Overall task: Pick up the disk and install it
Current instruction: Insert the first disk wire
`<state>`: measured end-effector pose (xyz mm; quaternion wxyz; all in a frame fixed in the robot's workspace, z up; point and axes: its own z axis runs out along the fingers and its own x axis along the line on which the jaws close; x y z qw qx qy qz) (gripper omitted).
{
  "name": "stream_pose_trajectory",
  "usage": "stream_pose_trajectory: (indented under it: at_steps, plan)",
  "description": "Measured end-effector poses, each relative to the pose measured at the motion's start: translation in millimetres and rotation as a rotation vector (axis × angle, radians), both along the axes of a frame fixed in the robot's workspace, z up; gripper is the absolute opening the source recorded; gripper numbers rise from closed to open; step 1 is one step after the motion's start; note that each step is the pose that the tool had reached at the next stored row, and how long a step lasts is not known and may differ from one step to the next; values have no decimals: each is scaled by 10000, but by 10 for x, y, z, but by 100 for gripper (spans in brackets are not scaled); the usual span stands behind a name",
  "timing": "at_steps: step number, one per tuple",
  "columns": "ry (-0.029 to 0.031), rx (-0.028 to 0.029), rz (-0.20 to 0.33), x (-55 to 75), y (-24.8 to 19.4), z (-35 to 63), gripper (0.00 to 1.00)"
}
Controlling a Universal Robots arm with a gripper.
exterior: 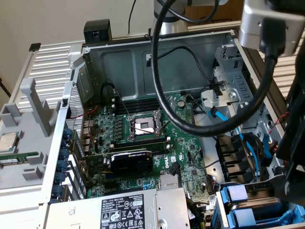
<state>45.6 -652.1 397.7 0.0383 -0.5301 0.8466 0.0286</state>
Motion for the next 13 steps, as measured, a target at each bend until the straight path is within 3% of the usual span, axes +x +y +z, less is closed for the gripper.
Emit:
stream_pose_trajectory:
  at_steps: [5, 8, 13]
  plan:
    - [69, 91, 316, 39, -7, -71, 50]
    - [99, 93, 556, 53, -7, -102, 50]
    - [110, 91, 1396, 74, -7, -135, 50]
